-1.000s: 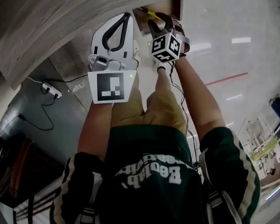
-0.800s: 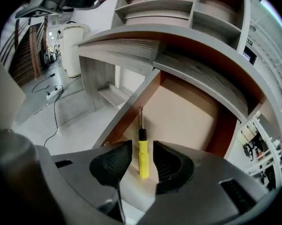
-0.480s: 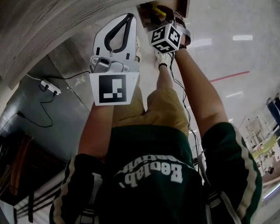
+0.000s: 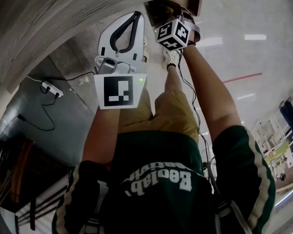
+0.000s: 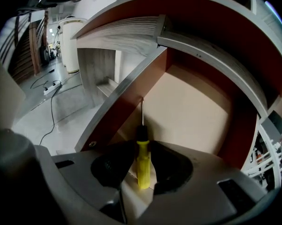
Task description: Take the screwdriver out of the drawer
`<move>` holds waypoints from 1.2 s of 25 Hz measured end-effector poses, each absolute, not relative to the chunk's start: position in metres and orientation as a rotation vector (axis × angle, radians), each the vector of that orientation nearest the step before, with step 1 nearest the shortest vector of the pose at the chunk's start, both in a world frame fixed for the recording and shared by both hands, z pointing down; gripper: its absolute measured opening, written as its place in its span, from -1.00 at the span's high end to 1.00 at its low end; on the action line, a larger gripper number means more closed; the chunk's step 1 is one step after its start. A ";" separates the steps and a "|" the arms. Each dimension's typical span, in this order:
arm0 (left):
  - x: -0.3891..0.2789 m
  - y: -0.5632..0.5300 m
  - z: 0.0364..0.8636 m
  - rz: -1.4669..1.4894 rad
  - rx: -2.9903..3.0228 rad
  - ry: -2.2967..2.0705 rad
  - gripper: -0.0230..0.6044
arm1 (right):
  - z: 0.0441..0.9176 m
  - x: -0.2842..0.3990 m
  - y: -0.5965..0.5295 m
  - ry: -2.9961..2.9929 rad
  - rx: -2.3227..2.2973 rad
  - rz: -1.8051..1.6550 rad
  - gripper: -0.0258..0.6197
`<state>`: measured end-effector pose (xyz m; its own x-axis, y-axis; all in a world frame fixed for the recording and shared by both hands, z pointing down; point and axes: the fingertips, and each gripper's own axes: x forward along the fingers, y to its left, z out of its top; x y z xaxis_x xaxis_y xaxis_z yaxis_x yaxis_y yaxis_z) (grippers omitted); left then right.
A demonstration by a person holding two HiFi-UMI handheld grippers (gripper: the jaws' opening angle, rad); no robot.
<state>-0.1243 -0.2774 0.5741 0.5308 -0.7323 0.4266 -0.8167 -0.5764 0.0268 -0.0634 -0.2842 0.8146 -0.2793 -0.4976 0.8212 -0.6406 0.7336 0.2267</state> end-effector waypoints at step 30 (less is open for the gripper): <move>-0.139 -0.253 0.611 0.714 2.450 -1.308 0.87 | 0.806 -0.062 -0.278 -1.915 0.922 0.169 0.65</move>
<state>-0.1389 -0.2533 0.6105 0.4699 -0.6975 0.5410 -0.8322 -0.5544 0.0081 -0.0619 -0.2780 0.8063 -0.2458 -0.5277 0.8131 -0.6622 0.7040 0.2566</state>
